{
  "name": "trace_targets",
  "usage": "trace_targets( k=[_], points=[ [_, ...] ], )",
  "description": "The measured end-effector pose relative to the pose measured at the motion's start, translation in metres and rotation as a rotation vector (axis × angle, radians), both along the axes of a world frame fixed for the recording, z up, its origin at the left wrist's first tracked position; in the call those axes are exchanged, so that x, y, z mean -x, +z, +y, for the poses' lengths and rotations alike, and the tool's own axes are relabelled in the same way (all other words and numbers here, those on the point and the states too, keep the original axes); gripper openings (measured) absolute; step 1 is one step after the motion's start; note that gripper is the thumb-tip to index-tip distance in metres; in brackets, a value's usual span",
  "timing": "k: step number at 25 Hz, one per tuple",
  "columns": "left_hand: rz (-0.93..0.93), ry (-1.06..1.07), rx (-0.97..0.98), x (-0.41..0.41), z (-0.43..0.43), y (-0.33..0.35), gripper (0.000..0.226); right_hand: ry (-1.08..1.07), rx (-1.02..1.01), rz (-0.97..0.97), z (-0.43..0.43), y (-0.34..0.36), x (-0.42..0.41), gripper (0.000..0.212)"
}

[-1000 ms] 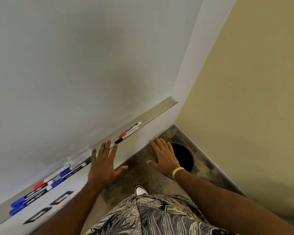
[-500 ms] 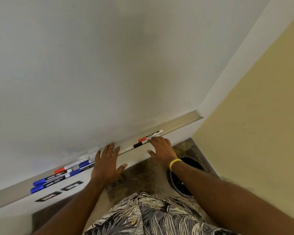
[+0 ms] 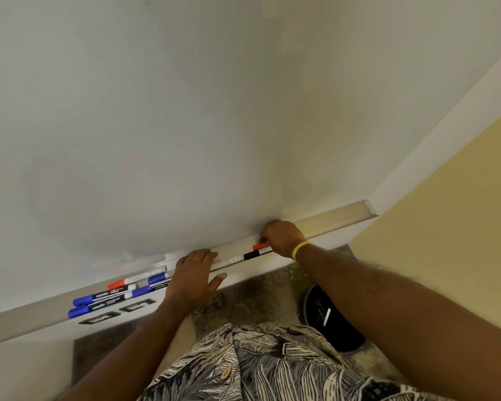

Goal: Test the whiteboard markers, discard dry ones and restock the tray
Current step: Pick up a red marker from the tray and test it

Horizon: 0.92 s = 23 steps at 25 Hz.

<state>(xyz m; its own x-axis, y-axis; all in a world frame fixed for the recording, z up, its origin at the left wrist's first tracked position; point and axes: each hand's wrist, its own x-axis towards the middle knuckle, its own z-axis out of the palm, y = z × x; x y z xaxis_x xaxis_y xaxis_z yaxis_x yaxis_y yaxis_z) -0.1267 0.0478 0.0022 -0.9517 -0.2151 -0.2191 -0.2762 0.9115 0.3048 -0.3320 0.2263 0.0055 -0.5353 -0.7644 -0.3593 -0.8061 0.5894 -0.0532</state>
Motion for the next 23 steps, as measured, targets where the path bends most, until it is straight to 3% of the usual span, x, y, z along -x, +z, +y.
trace_targets(
  k=[10,17,23],
  points=[
    [0.056,0.014,-0.010,0.010,0.002,0.003,0.053,0.098,0.053,0.034,0.009,-0.010,0.009,0.019],
    [0.081,-0.006,-0.117,0.029,0.012,0.015,0.042,0.170,0.155,0.084,0.009,0.002,0.001,0.022],
    [0.038,-0.063,-0.151,0.036,0.021,0.024,0.041,0.243,0.347,-0.064,-0.009,0.022,-0.036,0.025]
  ],
)
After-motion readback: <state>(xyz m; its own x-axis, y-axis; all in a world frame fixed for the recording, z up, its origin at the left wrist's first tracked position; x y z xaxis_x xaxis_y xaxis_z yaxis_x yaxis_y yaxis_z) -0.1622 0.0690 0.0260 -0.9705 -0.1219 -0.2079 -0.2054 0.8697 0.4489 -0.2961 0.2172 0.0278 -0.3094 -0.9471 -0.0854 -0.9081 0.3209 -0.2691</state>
